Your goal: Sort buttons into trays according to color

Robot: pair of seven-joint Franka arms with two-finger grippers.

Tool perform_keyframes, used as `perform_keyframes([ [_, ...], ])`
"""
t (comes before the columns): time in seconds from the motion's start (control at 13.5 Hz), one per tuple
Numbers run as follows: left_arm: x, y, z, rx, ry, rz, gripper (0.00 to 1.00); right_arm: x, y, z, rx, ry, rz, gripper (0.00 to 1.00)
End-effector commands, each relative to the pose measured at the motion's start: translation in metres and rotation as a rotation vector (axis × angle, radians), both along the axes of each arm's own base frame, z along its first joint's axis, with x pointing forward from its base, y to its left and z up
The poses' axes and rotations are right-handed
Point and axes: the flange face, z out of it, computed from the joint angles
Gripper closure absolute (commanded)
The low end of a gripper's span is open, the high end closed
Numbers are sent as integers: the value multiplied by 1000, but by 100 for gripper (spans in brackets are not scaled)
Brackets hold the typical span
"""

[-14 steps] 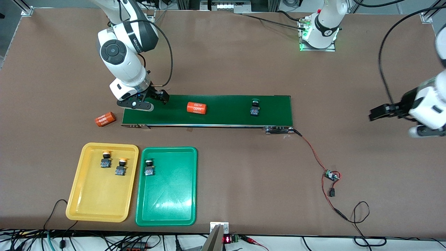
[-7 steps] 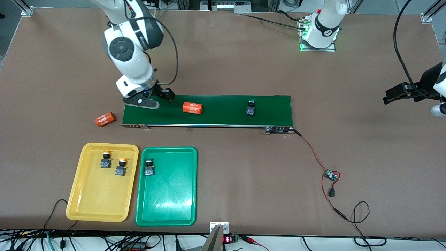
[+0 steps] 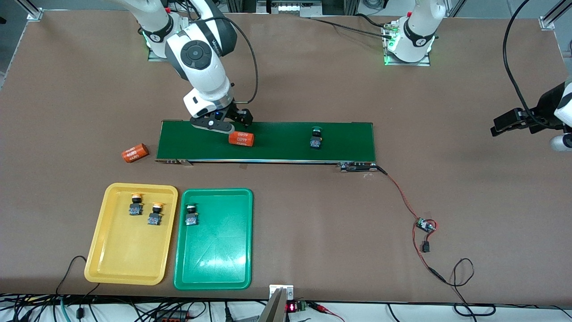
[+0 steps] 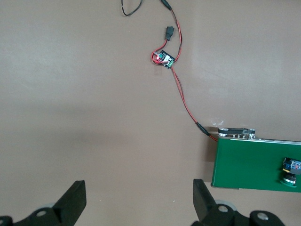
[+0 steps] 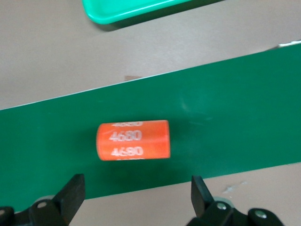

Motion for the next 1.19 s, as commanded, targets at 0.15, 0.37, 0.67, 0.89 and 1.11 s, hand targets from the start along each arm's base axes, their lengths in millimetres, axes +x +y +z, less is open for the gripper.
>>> perform_keyframes([
  [0.15,-10,3,19,0,-37,-36,0,7,26,-2,12,-7,8,0],
  [0.37,-13,-3,20,-3,-7,-65,0,8,27,-6,7,-5,11,0],
  [0.67,-17,3,23,-4,7,-69,0,10,25,-6,7,-3,-9,0],
  [0.89,-16,-2,27,-3,-19,-79,0,9,26,-6,8,-4,-8,0],
  [1.11,-15,3,26,-3,-27,-68,0,10,25,-7,6,-1,-9,0],
])
